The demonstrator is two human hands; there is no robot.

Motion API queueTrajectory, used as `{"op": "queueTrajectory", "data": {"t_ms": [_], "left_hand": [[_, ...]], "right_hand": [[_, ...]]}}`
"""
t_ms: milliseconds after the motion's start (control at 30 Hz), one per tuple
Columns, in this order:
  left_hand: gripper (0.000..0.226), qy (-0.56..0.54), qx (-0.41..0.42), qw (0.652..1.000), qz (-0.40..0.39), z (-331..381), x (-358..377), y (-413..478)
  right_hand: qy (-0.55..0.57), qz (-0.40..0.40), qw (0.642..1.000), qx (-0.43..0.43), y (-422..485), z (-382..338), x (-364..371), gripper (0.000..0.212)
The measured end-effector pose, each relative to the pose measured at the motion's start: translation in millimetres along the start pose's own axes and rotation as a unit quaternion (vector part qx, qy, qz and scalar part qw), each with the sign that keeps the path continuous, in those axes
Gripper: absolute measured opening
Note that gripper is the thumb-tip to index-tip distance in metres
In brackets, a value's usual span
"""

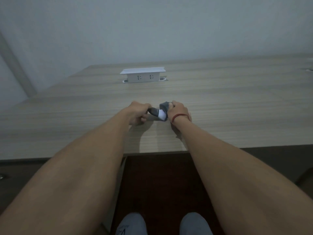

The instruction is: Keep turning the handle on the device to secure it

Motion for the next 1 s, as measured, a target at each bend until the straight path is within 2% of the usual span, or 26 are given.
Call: {"op": "queueTrajectory", "data": {"t_ms": [133,267,333,467,600,700,800,900,1000], "left_hand": [[0.02,0.002,0.047,0.995,0.083,7,-4,3],[0.02,-0.005,0.036,0.999,0.033,5,1,0],[0.025,0.068,0.057,0.996,0.015,7,-7,-1],[0.035,0.242,0.157,0.952,0.1,13,-31,-4],[0.042,0.326,0.142,0.917,0.178,0,-45,-2],[0.052,0.359,0.138,0.9,0.203,0,-46,-6],[0.055,0.368,0.153,0.903,0.161,1,-38,-11],[0.057,0.393,0.155,0.898,0.12,0,-29,-13],[0.053,0.395,0.168,0.893,0.135,1,-25,-10]], "right_hand": [[-0.007,0.001,1.0,0.002,-2,-4,0,0.04],[-0.01,0.014,1.0,0.007,-3,-4,-2,0.039],[-0.004,0.014,1.0,0.013,-1,-2,-1,0.039],[0.087,0.002,0.993,0.08,3,4,-4,0.055],[0.15,0.02,0.981,0.121,1,10,-12,0.062],[0.134,0.021,0.986,0.094,-2,10,-9,0.059],[0.062,-0.007,0.998,0.016,-8,5,1,0.056],[0.004,0.011,0.999,-0.053,-15,-1,4,0.057],[-0.014,0.019,0.997,-0.071,-16,-3,6,0.058]]}}
Point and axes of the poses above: each hand's wrist, its own y-axis towards the middle knuckle, its own x-axis out of the palm, z = x × y, the point moved 6 cm from there along y, towards the middle knuckle, and after that the axes turned 9 degrees about -y, right-handed, at the moved point
